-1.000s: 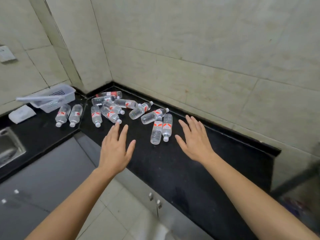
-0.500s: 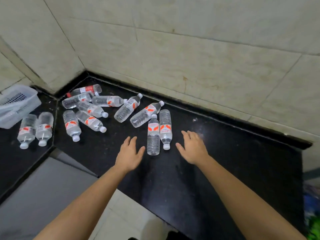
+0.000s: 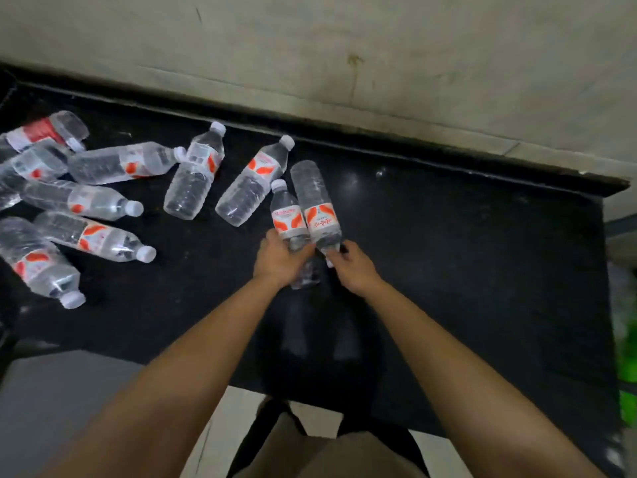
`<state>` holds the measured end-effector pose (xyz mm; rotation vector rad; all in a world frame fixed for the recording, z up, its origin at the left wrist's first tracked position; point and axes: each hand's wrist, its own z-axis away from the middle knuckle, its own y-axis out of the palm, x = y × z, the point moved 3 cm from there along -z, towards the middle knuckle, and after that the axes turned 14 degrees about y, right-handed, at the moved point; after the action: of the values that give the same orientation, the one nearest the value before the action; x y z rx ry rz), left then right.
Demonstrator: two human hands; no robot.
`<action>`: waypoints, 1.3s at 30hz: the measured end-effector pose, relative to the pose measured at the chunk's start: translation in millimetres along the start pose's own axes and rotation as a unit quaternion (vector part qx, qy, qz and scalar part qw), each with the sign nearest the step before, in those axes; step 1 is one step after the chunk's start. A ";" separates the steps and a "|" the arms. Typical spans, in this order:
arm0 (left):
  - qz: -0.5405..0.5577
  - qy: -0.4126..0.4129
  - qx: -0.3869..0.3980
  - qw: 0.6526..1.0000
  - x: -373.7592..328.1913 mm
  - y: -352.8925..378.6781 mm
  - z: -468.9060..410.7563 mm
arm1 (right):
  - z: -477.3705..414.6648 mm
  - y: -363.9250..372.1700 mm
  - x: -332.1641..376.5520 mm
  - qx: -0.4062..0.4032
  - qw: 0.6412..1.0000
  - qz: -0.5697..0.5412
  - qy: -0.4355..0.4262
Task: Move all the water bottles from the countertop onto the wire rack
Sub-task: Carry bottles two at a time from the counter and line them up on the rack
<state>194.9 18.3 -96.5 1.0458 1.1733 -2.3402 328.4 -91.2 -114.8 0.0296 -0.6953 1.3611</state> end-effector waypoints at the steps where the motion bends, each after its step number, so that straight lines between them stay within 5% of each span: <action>1: -0.015 0.001 0.004 1.000 1.9 1.5 -2.4 | -2.1 6.6 -0.7 0.009 0.999 -0.048 0.022; 6: -0.042 0.001 0.048 0.998 12.2 -9.2 -4.3 | 1.6 22.0 -0.5 0.041 0.976 -0.208 0.057; 13: -0.183 -0.018 0.159 0.970 41.0 -43.7 10.9 | 33.0 -10.6 -44.7 0.005 0.995 -0.076 0.065; 18: -0.229 -0.013 0.076 0.970 25.8 -22.6 16.0 | 66.2 -38.5 -98.8 0.046 0.967 -0.207 0.143; 21: -0.245 0.021 0.015 0.969 30.0 -16.8 17.8 | 80.6 -47.6 -113.0 -0.022 0.958 -0.249 0.140; 24: -0.257 0.049 0.013 0.965 35.6 -21.8 16.4 | 93.6 -67.5 -100.5 -0.162 0.969 -0.170 0.080; 27: -0.246 0.033 0.043 0.968 31.8 -32.0 6.1 | 115.3 -94.6 -55.7 -0.240 0.969 -0.060 -0.015; 31: -0.205 0.056 0.030 0.977 18.6 -43.9 5.7 | 137.7 -111.8 7.1 -0.250 0.954 0.131 -0.104; 39: 0.052 0.215 -0.010 0.975 -18.2 -67.0 29.2 | 124.5 -55.9 15.2 -0.203 0.965 0.006 -0.164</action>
<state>155.8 35.4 -34.5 1.6225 1.2421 -2.0747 324.8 -142.0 12.7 -0.0785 -1.2471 1.2126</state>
